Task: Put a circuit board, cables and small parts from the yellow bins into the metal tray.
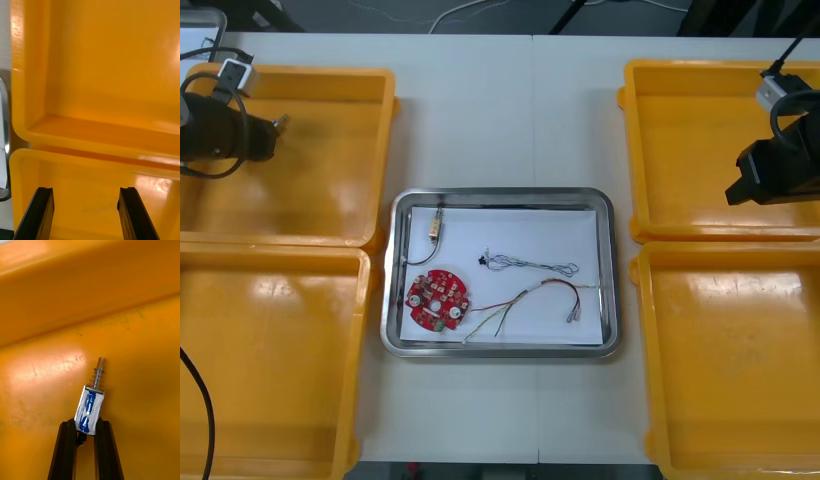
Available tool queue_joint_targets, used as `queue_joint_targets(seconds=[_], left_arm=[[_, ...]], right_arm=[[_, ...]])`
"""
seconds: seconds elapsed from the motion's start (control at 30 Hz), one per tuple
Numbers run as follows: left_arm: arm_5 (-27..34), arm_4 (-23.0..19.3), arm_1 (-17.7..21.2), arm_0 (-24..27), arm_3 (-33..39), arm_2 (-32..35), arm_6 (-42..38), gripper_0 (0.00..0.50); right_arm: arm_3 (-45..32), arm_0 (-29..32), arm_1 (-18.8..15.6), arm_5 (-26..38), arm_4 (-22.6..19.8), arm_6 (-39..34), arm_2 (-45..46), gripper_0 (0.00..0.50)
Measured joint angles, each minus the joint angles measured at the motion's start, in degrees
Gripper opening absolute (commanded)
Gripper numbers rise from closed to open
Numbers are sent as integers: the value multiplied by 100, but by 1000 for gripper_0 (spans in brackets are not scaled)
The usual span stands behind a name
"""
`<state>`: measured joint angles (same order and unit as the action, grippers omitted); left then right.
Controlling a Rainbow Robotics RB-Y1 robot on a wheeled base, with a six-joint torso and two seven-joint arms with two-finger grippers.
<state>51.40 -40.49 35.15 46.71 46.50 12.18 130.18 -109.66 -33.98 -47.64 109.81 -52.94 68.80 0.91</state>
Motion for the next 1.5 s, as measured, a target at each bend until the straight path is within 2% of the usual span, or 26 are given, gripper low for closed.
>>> queue_joint_targets(seconds=[0.1,0.23,0.33,0.43,0.53,0.6,0.97,1.2,1.3,1.5], left_arm=[[217,223,-43,-230,470,0,-9,0],[465,669,-141,-633,1346,-38,-230,0],[744,951,-168,-945,2024,-194,-880,0],[1044,1154,-171,-1185,2547,-365,-2002,0],[1307,1212,-180,-1372,2919,-446,-3074,0],[1489,1231,-187,-1478,3133,-452,-3438,0],[3049,1451,-196,-1693,4584,-452,-3466,0],[4425,1622,-196,-1689,5627,-452,-3675,0],[4967,1625,-196,-1682,6005,-452,-4182,0],[5772,1458,-196,-1619,6559,-453,-5724,0]], right_arm=[[-165,328,-73,0,-22,-359,238,500],[-328,795,-89,0,-92,-372,682,500],[-413,1125,-91,1,-162,-372,1010,500],[-500,1384,-92,1,-189,-372,1226,500],[-578,1578,-94,3,-207,-372,1360,500],[-630,1689,-95,3,-211,-372,1428,500],[-818,2175,-97,3,-236,-372,1693,500],[-900,2354,-97,3,-201,-372,1724,500],[-902,2359,-97,3,-199,-372,1724,500],[-905,2359,-97,3,-199,-372,1724,500]])
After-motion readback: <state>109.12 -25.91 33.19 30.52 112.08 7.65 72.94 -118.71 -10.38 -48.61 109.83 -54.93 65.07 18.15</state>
